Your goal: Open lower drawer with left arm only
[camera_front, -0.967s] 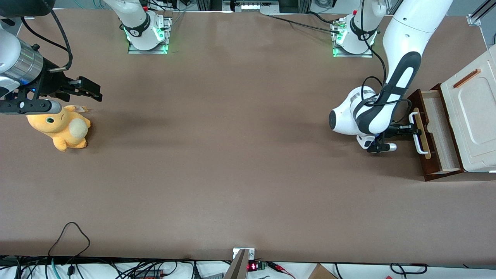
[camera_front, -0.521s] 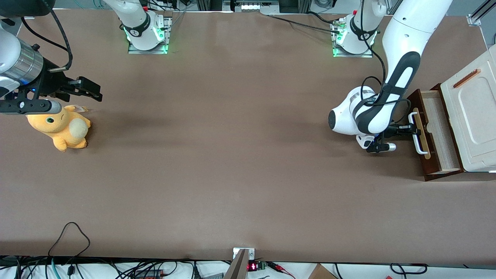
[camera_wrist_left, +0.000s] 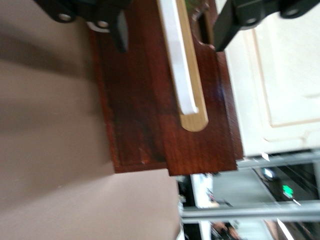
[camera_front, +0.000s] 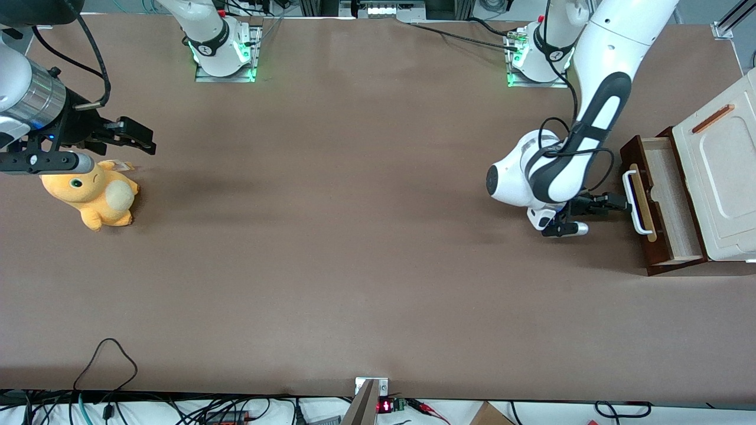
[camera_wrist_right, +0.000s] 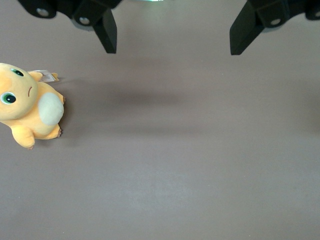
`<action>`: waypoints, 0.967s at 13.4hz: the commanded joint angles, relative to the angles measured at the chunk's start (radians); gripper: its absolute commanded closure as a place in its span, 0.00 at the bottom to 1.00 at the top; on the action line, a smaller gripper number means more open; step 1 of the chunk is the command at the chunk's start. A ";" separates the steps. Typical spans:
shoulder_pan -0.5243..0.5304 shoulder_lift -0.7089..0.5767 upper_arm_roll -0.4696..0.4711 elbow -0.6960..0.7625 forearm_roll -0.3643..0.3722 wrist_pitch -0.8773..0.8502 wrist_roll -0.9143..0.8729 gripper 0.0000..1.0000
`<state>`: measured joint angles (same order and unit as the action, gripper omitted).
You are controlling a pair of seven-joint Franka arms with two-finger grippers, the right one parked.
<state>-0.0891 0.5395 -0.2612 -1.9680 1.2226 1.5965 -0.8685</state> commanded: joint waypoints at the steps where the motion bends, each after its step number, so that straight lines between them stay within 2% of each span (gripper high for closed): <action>1: 0.011 -0.090 0.000 0.104 -0.238 0.084 0.133 0.00; 5: 0.022 -0.238 0.006 0.150 -0.463 0.127 0.227 0.00; 8: 0.069 -0.354 0.029 0.185 -0.749 0.169 0.374 0.00; 10: 0.078 -0.412 0.086 0.233 -0.967 0.169 0.472 0.00; 12: 0.088 -0.460 0.134 0.242 -1.122 0.169 0.569 0.00; 13: 0.098 -0.479 0.149 0.242 -1.173 0.169 0.607 0.00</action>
<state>-0.0064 0.0965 -0.1369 -1.7246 0.1523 1.7567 -0.3444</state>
